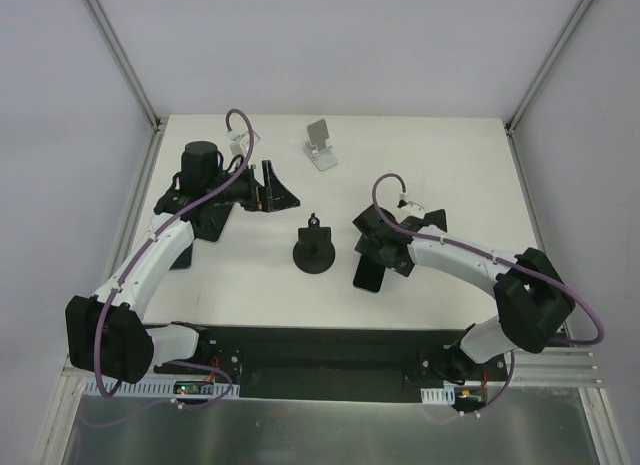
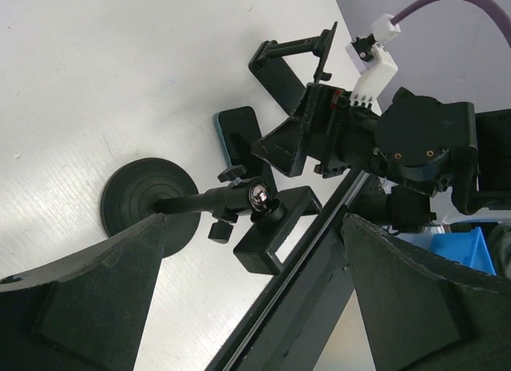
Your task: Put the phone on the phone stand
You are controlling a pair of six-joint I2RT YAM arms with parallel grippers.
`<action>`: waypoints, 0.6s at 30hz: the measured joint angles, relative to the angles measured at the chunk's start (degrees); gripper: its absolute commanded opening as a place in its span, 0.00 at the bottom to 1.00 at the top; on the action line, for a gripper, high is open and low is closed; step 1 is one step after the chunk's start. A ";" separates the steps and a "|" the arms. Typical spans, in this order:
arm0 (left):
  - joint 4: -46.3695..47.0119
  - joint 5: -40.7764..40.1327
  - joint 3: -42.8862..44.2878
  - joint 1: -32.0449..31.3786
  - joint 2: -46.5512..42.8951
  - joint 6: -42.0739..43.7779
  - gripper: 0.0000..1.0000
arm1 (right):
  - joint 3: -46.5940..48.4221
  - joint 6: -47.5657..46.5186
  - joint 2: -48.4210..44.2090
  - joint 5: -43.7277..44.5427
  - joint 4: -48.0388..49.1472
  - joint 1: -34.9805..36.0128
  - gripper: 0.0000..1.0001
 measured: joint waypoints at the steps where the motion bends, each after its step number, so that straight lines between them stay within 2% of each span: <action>1: -0.02 0.00 0.00 0.00 0.00 0.00 0.90 | 0.57 -1.44 0.72 -0.44 0.28 -0.15 0.96; 9: -0.22 0.09 0.00 0.00 0.00 -0.02 0.90 | 9.75 -14.19 12.85 -7.98 -1.53 -2.73 0.99; 10: -0.24 0.11 0.02 0.00 0.00 -0.02 0.90 | 11.06 -15.04 14.45 -8.90 -1.84 -2.80 0.95; 14: -0.26 0.42 0.00 0.00 0.00 -0.04 0.90 | 12.83 -16.87 17.09 -12.48 -2.67 -3.21 0.94; 18: -0.31 0.83 0.00 0.00 0.00 -0.04 0.90 | 13.16 -18.27 17.31 -15.76 -3.37 -5.18 0.88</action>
